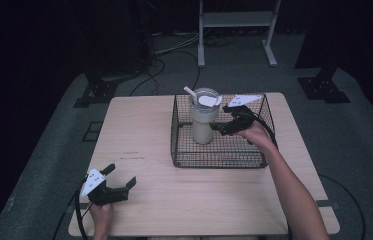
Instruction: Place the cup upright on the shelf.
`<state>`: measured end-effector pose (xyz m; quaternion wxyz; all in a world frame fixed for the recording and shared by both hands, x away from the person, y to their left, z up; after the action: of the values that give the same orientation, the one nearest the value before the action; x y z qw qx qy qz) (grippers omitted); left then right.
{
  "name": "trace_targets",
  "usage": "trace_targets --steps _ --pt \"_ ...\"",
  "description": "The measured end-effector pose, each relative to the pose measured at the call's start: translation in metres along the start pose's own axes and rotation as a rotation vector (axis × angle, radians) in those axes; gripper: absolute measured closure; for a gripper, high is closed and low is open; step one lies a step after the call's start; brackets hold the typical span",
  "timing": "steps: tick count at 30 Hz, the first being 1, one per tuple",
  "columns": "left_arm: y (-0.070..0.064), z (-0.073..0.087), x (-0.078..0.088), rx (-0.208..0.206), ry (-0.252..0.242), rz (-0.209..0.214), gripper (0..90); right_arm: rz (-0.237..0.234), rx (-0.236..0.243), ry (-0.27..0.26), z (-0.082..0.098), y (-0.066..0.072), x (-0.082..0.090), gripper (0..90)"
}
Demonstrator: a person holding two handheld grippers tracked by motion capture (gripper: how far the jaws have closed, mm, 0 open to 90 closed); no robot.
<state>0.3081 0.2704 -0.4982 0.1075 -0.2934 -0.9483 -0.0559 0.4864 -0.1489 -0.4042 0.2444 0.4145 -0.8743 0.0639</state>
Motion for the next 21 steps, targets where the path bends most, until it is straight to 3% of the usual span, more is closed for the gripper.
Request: trace_targets --steps 21 --pt "-0.001 0.000 0.000 -0.002 0.002 0.001 0.0 0.026 0.012 -0.007 -0.008 0.006 0.044 7.6"
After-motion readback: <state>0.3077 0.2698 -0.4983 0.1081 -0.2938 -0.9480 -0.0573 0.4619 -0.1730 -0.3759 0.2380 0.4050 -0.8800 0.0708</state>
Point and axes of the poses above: each handheld gripper's, and its own axes: x roughly backward along the jaws, z roughly out of its underside, y roughly to its left, the point moved 3 cm from there along -x, roughly forward along the jaws, and after that the axes turned 6 degrees about -x, right-handed, at the moved point
